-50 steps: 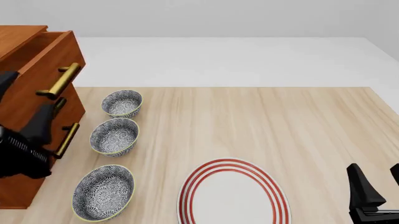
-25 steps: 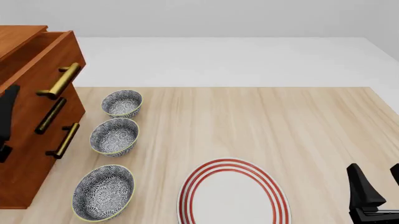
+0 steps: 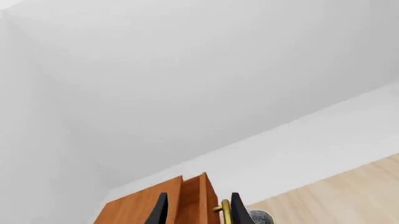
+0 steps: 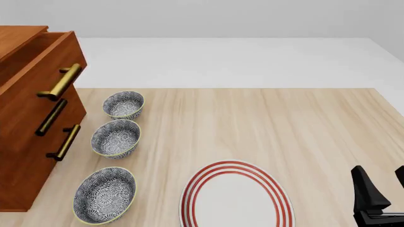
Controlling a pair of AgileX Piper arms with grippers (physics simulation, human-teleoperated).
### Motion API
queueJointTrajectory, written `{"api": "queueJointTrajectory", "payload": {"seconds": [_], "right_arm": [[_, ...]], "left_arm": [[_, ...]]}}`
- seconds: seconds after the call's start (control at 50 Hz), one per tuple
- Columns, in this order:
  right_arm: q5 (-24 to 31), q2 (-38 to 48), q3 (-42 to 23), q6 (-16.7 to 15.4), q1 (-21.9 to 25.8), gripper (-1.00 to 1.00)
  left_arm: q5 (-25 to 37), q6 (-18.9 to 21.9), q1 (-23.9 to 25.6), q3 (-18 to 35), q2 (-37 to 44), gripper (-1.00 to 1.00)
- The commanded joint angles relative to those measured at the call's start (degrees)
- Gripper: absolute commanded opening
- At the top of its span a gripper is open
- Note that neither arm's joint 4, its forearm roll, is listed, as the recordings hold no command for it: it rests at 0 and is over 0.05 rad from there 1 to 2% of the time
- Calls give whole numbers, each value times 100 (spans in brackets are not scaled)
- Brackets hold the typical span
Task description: Open the top drawer of the cabinet.
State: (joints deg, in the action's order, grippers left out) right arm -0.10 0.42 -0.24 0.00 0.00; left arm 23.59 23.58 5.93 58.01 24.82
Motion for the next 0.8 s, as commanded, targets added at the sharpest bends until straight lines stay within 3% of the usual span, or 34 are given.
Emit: {"api": "queueJointTrajectory", "payload": {"seconds": [0.02, 0.06, 0.12, 0.14, 0.18, 0.22, 0.24, 0.28, 0.38, 0.52, 0.66, 0.78, 0.8], "right_arm": [[0, 0, 0, 0, 0, 100], [0, 0, 0, 0, 0, 100], [0, 0, 0, 0, 0, 100], [0, 0, 0, 0, 0, 100], [0, 0, 0, 0, 0, 100], [0, 0, 0, 0, 0, 100], [0, 0, 0, 0, 0, 100], [0, 0, 0, 0, 0, 100], [0, 0, 0, 0, 0, 100], [0, 0, 0, 0, 0, 100], [0, 0, 0, 0, 0, 100], [0, 0, 0, 0, 0, 100], [0, 0, 0, 0, 0, 100]], "left_arm": [[1378, -1374, 38, 1502, 734, 100], [1452, -1474, -5, 1662, 813, 100], [1682, -2048, 72, 1867, 1027, 100], [1623, -2089, -134, 1859, 1084, 100], [1710, -2064, -53, 1888, 1130, 100], [1839, -2498, -37, 2019, 1282, 100], [1904, -2301, 62, 2053, 1307, 100], [2141, -2309, 129, 2297, 1480, 100], [2511, -2602, 188, 2743, 1666, 100], [2843, -2653, 169, 3191, 1825, 100], [2854, -3080, -56, 3137, 2041, 100], [2744, -3442, -265, 2766, 2167, 100], [2753, -3287, -263, 2667, 2183, 100]]}}
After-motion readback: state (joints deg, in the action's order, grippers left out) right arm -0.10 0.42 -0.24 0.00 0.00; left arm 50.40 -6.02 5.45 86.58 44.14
